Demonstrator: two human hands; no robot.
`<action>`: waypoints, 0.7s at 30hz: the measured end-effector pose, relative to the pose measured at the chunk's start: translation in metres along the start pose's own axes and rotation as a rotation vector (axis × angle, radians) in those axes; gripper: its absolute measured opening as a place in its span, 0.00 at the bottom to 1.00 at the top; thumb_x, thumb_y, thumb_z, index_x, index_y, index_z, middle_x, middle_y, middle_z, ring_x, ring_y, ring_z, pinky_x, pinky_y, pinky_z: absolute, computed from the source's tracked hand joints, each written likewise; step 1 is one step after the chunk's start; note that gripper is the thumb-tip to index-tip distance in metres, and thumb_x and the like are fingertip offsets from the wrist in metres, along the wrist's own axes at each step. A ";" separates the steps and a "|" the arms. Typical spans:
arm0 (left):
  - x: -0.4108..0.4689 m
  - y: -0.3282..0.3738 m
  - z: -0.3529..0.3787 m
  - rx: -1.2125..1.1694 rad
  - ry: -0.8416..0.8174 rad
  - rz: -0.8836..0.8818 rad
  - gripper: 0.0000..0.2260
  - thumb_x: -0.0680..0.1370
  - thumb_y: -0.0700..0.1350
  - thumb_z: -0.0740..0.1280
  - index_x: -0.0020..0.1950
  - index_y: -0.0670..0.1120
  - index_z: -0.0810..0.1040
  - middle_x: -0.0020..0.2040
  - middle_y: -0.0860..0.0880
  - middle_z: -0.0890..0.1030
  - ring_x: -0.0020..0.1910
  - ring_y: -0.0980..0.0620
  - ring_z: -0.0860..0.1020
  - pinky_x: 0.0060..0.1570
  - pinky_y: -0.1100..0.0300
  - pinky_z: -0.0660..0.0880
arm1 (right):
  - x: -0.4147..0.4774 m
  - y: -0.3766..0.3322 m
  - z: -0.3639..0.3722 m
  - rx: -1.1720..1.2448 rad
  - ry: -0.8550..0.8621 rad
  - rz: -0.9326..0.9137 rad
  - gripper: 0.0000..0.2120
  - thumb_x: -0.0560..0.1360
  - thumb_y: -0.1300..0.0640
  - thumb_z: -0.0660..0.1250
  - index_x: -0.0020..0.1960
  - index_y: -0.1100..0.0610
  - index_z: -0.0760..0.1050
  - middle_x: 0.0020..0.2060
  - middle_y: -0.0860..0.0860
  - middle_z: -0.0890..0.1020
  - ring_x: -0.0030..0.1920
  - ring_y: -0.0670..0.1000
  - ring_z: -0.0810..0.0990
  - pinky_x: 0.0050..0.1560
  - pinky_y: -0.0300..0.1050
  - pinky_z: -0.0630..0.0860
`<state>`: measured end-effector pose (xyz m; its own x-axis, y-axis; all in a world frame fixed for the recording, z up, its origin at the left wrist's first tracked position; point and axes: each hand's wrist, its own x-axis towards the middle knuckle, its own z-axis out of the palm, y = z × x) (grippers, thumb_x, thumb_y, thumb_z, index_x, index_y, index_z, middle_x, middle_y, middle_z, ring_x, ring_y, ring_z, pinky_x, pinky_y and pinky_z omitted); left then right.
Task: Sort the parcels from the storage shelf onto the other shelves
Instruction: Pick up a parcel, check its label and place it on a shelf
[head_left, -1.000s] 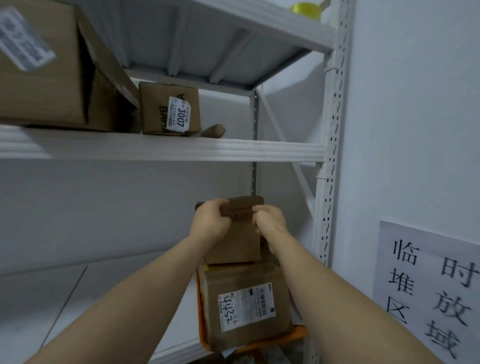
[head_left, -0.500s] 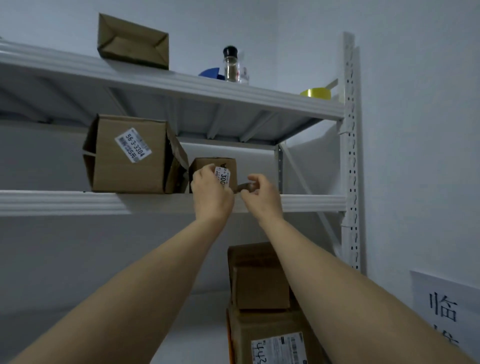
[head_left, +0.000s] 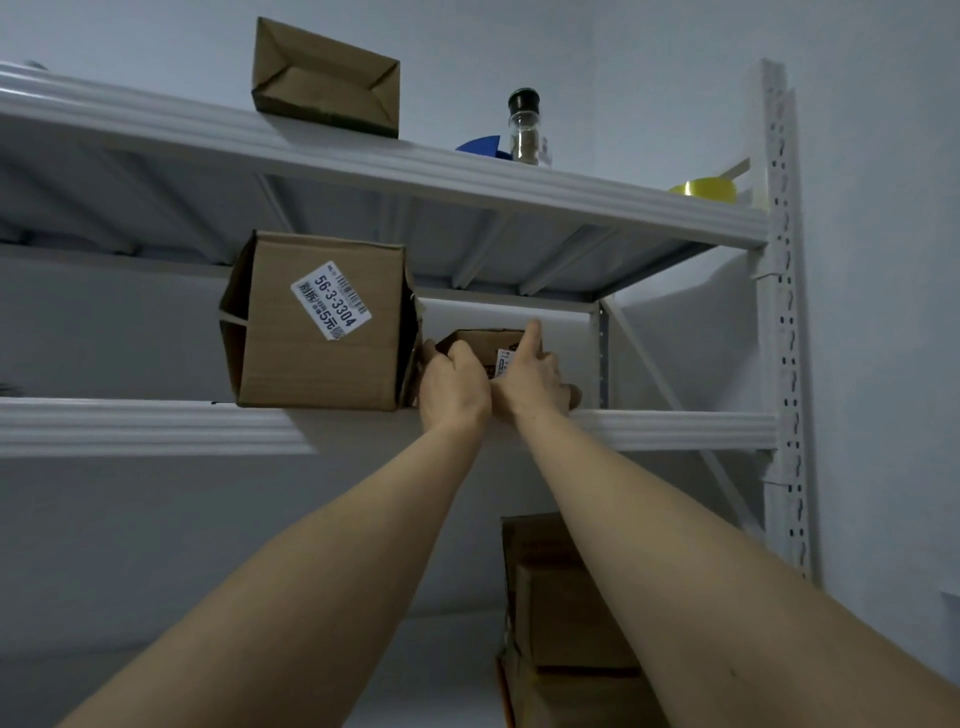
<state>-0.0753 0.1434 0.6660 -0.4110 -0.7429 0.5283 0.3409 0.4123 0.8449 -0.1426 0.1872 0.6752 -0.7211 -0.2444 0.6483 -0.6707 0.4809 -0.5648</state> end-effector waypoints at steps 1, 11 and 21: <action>0.001 -0.002 0.000 -0.002 0.003 0.000 0.22 0.81 0.47 0.49 0.70 0.37 0.68 0.64 0.38 0.75 0.63 0.40 0.72 0.65 0.47 0.68 | -0.001 -0.001 0.002 0.020 0.016 -0.002 0.51 0.71 0.41 0.70 0.78 0.50 0.36 0.68 0.64 0.64 0.65 0.63 0.69 0.64 0.56 0.66; -0.040 -0.002 0.016 -0.040 -0.025 0.115 0.22 0.82 0.45 0.51 0.75 0.42 0.61 0.71 0.41 0.68 0.69 0.44 0.67 0.67 0.52 0.63 | -0.029 0.047 -0.038 0.366 0.257 -0.103 0.51 0.66 0.50 0.77 0.77 0.44 0.45 0.70 0.58 0.59 0.68 0.57 0.61 0.62 0.49 0.65; -0.114 0.023 0.069 -0.100 -0.213 0.085 0.21 0.82 0.46 0.52 0.75 0.44 0.61 0.71 0.43 0.67 0.66 0.46 0.70 0.66 0.51 0.67 | -0.084 0.121 -0.141 1.099 0.489 0.130 0.40 0.59 0.56 0.76 0.65 0.52 0.60 0.53 0.47 0.74 0.55 0.51 0.77 0.44 0.42 0.77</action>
<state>-0.0793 0.2740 0.6313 -0.5427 -0.5753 0.6120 0.4598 0.4062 0.7896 -0.1387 0.3843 0.6248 -0.8118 0.2108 0.5445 -0.5584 -0.5525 -0.6188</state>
